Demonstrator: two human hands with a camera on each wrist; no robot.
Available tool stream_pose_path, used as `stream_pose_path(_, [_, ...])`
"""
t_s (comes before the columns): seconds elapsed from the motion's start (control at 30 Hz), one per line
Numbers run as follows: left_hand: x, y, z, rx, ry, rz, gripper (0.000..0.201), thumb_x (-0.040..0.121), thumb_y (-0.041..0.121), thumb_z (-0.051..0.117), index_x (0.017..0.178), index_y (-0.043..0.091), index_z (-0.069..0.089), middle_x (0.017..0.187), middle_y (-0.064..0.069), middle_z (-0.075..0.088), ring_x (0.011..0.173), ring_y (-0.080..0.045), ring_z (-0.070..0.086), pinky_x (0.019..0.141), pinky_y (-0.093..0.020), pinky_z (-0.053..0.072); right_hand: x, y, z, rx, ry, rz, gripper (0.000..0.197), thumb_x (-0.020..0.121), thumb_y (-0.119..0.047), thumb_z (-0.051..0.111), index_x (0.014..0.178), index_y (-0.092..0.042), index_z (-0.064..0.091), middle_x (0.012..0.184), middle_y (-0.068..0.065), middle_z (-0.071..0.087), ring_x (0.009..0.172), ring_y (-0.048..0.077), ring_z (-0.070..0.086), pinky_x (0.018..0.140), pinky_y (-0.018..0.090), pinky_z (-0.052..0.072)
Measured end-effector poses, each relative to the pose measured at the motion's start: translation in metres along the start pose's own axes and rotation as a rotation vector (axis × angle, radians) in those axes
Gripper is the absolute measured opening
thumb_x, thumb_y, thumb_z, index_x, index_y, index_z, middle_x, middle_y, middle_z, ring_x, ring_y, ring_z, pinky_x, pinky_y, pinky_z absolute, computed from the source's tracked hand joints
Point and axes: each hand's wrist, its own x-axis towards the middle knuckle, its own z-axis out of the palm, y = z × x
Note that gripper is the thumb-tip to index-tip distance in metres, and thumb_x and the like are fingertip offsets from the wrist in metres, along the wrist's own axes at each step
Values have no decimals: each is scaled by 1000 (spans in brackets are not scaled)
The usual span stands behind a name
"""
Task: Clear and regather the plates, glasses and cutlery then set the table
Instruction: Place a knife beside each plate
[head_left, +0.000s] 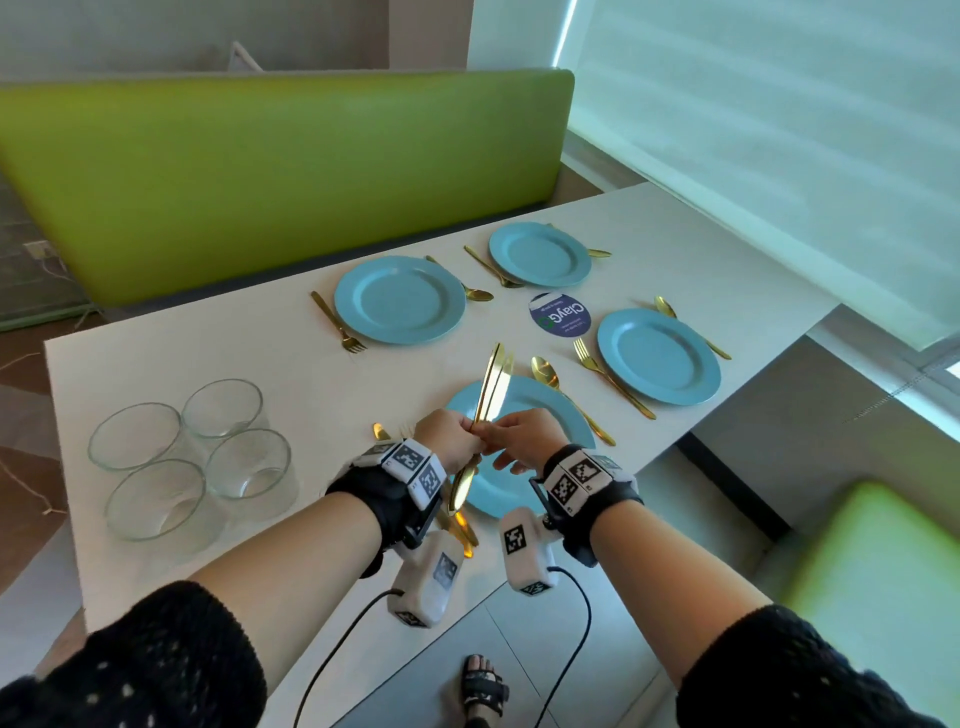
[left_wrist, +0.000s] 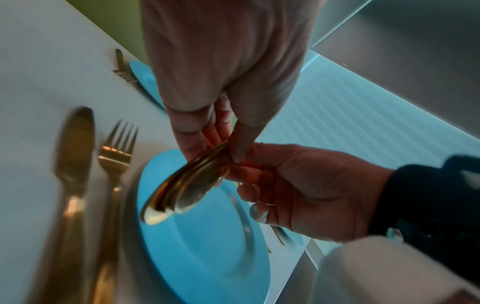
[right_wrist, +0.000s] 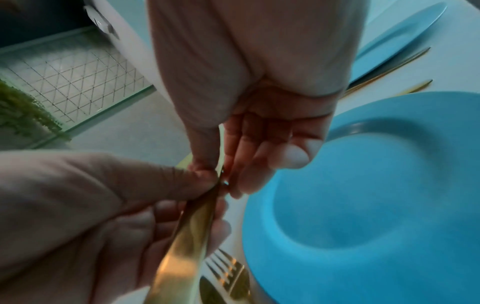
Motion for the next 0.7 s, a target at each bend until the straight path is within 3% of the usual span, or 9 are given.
stream_pose_path(0.1, [16,16,10,-22,-18,-10,20,82,4,65,68,16,58,73,-9,63,73,-25,61,84,-41,55,18,4,-21,99,-27,40,24,85,-32,69,68,-16,62,65,-3,63,49,6,54,45,16,40])
stream_pose_path(0.2, [39,29,21,-72,-28,-21,18,81,2,68,72,15,59,81,-12,65,78,-26,62,87,-45,56,33,6,-44,204,-46,60,17,86,-25,69,76,-13,62,65,-1,62,43,4,54,45,16,40])
stream_pose_path(0.33, [68,43,42,-128,3,-32,16,83,6,67,73,15,60,79,-12,65,77,-26,61,86,-44,54,58,11,-67,251,-39,79,21,86,-23,68,69,-15,59,64,-1,62,41,3,55,45,16,42])
stream_pose_path(0.43, [87,53,57,-165,46,-61,19,86,7,64,70,16,58,79,-13,64,72,-25,61,79,-40,56,77,14,-83,281,-28,87,20,88,-18,66,70,-13,57,62,2,61,36,2,55,42,16,43])
stream_pose_path(0.53, [101,64,65,-220,103,-110,23,89,2,58,69,10,52,66,-9,56,56,-20,53,55,-29,56,93,20,-104,227,15,111,22,88,-17,66,69,-13,55,62,2,59,37,2,56,42,16,44])
stream_pose_path(0.57, [105,67,67,-224,127,-124,21,89,1,57,70,9,52,65,-8,54,55,-20,52,57,-30,57,97,23,-111,187,37,123,22,87,-18,67,68,-13,56,63,2,60,40,4,57,44,18,45])
stream_pose_path(0.63, [113,73,67,-210,163,-133,17,88,1,58,72,8,54,63,-8,56,56,-23,55,73,-41,58,106,31,-128,82,89,143,23,84,-20,70,64,-15,58,64,2,62,49,11,59,50,23,49])
stream_pose_path(0.7, [118,77,66,-162,181,-123,20,87,5,59,68,11,55,59,-6,60,59,-24,59,80,-41,57,114,38,-143,-91,151,142,25,82,-20,71,60,-20,59,68,2,63,57,16,59,64,31,55])
